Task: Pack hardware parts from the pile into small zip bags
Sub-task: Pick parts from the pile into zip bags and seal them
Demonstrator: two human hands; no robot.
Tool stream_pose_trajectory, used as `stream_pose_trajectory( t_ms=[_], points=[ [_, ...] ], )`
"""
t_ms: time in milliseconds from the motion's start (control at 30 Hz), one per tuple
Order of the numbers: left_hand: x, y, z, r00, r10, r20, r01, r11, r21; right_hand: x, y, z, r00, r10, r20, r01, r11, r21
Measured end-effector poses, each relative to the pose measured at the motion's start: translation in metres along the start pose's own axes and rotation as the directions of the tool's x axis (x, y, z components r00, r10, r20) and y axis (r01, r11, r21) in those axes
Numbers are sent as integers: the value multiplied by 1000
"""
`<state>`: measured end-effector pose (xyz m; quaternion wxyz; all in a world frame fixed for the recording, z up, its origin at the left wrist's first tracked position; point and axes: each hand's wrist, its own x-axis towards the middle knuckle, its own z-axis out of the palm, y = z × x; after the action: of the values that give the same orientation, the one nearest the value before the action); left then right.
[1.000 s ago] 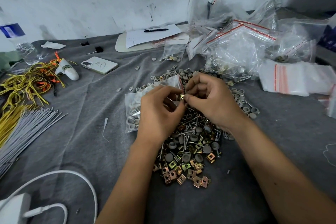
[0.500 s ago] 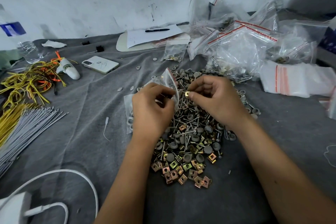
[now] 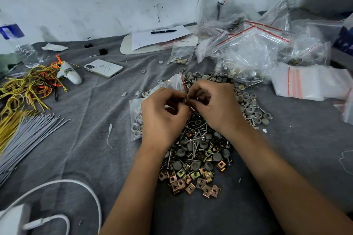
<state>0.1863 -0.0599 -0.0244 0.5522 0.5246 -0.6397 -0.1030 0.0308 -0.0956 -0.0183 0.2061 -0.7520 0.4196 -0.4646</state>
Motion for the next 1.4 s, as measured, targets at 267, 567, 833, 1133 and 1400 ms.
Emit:
stream_pose_trajectory(
  t_ms=[267,567,833,1133,1400],
  points=[
    [1,0,0,991,-127,-46,124,990,-63,0,3,-6,999,47,22,-51,979,195],
    [-3,-3,5,999,51,19,-51,999,15,2,4,0,986,143,83,-160,949,271],
    [-1,-3,5,999,-32,-18,30,997,-64,1,5,-2,980,197,42,-200,932,301],
    [-2,-5,5,981,-188,43,190,981,-39,0,6,-2,945,25,326,48,976,-213],
    [-3,-2,5,972,-225,65,226,974,-7,-2,3,-5,934,13,357,90,959,-270]
  ],
)
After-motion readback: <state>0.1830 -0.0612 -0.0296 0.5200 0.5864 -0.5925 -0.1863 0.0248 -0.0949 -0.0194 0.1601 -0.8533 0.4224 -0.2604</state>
